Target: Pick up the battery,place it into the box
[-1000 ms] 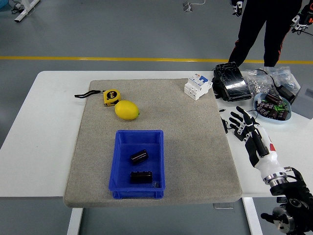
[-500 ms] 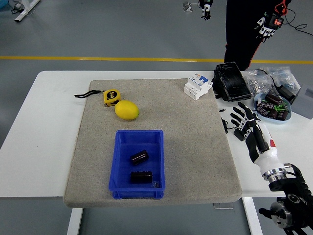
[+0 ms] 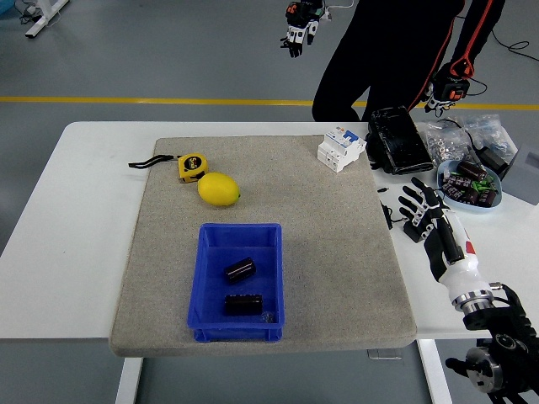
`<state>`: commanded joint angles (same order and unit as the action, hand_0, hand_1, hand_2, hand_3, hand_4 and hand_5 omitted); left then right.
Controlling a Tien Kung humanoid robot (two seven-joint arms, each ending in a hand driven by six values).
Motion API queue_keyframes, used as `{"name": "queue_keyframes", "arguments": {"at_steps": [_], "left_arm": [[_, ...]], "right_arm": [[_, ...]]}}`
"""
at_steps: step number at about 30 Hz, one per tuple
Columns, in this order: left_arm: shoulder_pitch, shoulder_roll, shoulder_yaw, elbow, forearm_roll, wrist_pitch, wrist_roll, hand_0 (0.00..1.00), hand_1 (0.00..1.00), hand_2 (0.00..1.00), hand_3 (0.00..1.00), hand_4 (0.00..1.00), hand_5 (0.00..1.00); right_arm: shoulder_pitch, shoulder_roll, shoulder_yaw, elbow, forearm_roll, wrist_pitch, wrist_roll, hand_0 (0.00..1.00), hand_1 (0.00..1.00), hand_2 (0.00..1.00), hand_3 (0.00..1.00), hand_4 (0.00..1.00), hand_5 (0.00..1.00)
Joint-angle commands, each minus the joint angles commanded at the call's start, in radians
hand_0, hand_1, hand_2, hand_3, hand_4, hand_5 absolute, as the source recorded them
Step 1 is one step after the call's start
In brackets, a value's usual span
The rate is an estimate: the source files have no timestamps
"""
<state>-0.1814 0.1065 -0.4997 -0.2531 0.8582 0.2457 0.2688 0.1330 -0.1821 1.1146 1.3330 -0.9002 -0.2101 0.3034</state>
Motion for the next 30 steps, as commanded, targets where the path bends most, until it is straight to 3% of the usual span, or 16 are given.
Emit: {"name": "queue_keyframes", "arguments": {"at_steps": [30], "left_arm": [[-0.012,0.004,0.002,-0.003,0.002,-0.004,0.001,0.564,0.582,0.625,0.584,0.635,0.602]], "right_arm": [[0.01,0.001,-0.001,-0.009,0.013,-0.007,-0.006,0.903,0.856,0.887,0.912,0.998,0.927]]}}
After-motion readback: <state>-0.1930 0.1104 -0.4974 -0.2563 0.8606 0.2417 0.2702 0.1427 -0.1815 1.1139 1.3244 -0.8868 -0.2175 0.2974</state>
